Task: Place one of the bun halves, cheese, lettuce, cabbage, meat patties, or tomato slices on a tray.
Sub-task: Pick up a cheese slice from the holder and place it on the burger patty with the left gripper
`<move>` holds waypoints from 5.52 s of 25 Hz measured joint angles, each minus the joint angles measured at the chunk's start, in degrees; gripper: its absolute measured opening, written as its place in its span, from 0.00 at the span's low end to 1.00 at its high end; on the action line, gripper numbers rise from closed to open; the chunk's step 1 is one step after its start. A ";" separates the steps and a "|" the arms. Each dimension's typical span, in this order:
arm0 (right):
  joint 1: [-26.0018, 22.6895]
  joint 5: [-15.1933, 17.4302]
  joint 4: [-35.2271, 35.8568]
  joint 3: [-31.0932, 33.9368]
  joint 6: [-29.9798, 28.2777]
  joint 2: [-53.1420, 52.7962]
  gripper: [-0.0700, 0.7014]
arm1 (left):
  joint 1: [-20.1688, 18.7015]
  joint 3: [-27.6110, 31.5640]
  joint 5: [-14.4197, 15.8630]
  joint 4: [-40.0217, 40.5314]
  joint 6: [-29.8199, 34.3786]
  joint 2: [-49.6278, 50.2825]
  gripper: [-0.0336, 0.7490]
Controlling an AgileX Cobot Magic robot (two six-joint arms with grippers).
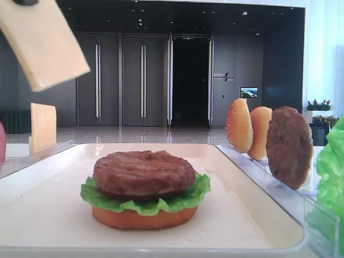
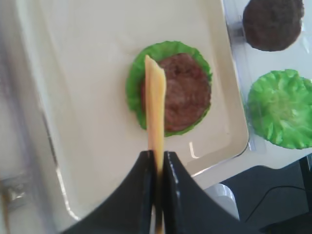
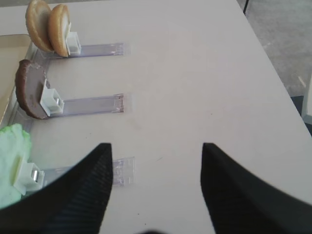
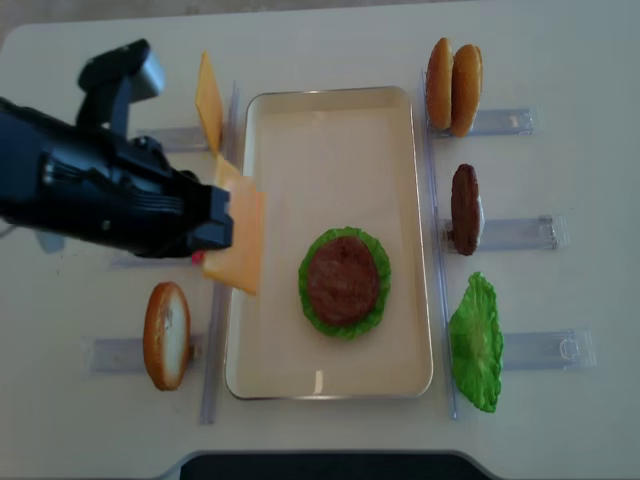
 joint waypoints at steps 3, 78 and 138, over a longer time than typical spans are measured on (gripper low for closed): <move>0.00 0.00 0.00 0.00 0.00 0.00 0.63 | -5.85 0.00 -5.00 -0.77 -1.21 4.61 0.07; 0.00 0.04 0.00 0.00 0.11 0.00 0.63 | 17.34 18.35 15.35 -79.46 83.91 33.72 0.07; 0.00 0.11 0.00 0.00 0.11 0.00 0.63 | 13.61 14.37 11.40 -79.63 89.81 34.83 0.07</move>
